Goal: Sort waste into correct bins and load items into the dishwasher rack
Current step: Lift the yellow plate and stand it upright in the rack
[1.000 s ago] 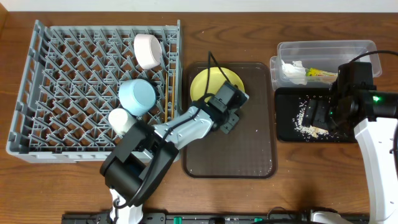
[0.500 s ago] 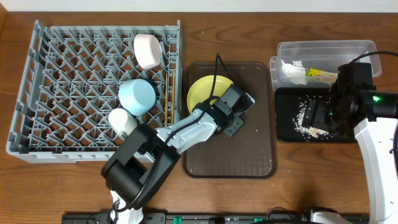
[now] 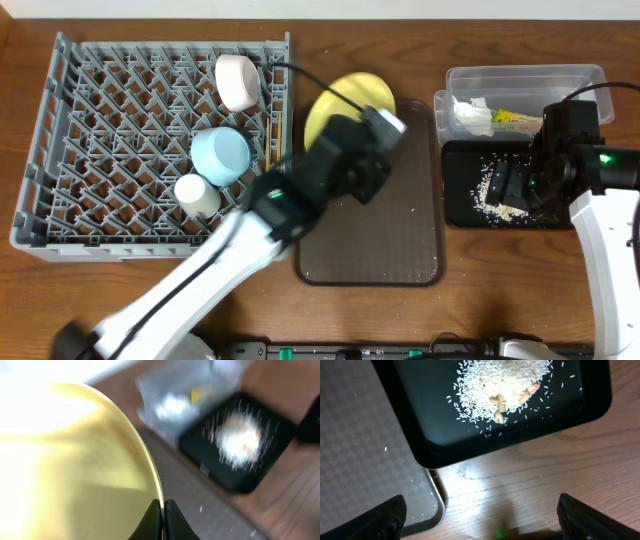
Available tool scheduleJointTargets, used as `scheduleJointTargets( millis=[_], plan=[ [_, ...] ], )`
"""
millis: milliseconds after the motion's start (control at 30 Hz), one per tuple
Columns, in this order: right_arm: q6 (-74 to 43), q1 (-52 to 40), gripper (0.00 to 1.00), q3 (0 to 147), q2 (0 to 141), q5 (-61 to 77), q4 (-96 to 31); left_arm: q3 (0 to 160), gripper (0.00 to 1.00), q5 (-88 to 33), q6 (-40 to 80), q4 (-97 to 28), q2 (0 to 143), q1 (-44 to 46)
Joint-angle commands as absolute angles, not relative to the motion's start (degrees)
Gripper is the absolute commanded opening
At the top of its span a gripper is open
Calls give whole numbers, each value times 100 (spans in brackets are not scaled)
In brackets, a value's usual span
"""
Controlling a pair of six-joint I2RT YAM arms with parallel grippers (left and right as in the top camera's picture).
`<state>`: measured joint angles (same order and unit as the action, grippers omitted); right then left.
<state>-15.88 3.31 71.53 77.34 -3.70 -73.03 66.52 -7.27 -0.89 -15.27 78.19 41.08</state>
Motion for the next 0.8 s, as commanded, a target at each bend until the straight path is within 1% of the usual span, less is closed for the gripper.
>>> scheduleJointTargets(
  millis=[0,100,300,433,633,767],
  plan=[
    [-1516,373,94,7242,7684,-458,-7301,6678,6,-692,770,-1581,7376,3638],
    [-1516,373,94,7242,7684,-456,-7306,6678,6,-1070,1225,-1612,7153,3085],
    [-1516,373,94,7242,7684,-456,-7303,6678,6,-3142,2163,-1579,7236,1721],
    [-1516,373,94,7242,7684,-447,-7308,6678,6,-4740,2574,-1291,7513,871],
    [-1516,373,94,7242,7684,-449,-7306,6678,6,-6265,3312,-757,8075,156],
    [-1516,373,94,7242,7684,-447,-7306,6678,6,-6637,3614,-650,8506,-40]
  ],
)
